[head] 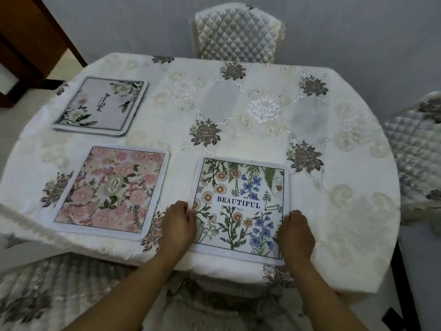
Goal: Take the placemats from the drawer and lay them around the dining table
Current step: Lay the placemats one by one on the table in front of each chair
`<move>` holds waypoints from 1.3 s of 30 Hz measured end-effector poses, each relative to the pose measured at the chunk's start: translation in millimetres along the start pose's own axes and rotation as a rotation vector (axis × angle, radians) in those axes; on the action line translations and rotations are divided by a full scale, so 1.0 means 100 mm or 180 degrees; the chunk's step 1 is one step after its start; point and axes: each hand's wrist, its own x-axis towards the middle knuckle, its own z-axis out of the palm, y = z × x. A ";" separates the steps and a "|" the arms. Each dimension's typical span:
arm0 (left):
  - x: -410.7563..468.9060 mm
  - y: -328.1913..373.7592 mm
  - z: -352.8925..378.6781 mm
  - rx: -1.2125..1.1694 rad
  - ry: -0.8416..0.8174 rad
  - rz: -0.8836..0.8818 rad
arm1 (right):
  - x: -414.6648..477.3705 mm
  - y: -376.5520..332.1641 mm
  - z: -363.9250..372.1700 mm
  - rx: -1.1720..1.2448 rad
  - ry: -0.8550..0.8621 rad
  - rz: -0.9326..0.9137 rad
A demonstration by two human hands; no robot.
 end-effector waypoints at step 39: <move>-0.24 -0.03 0.42 0.1137 -0.0883 0.1359 | -0.26 -0.04 0.15 -0.0727 -0.1015 -0.1397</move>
